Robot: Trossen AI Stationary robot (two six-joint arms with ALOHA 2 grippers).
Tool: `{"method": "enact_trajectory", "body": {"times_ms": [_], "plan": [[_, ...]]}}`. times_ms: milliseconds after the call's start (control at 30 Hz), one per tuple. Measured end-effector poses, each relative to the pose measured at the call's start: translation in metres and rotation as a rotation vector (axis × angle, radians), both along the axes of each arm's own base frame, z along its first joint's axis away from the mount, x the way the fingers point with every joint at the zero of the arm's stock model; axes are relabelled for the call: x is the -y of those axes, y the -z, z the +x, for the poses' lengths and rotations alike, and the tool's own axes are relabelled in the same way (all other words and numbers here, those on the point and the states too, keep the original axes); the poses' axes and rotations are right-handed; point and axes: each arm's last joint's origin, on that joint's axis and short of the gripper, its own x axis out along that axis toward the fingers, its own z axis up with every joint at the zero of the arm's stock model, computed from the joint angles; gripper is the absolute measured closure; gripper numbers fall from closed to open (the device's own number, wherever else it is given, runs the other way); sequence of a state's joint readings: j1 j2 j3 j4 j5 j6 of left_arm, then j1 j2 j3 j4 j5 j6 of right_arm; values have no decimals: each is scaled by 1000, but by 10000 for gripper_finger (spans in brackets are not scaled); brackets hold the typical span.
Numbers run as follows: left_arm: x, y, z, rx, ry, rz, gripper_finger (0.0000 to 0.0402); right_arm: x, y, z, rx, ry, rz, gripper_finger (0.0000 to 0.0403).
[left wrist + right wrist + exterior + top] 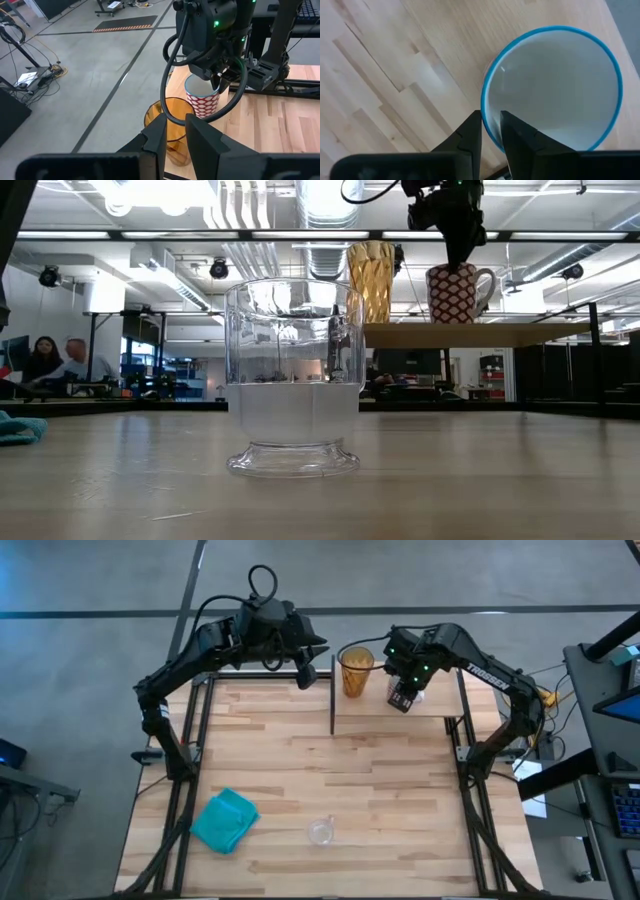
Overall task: Stack small to large cups/mugs on shelf
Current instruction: Put the red patterned mug on the shelf
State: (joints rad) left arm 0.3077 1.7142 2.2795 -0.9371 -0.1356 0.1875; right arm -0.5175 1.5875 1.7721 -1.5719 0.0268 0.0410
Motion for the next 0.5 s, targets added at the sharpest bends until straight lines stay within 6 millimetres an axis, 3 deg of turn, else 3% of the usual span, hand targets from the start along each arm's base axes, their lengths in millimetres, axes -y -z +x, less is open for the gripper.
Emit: {"method": "enact_trajectory", "body": {"times_ms": [500], "plan": [[0, 0, 0, -1, 1, 3, 345, 3, -1, 2, 7, 15, -66, 341]]}}
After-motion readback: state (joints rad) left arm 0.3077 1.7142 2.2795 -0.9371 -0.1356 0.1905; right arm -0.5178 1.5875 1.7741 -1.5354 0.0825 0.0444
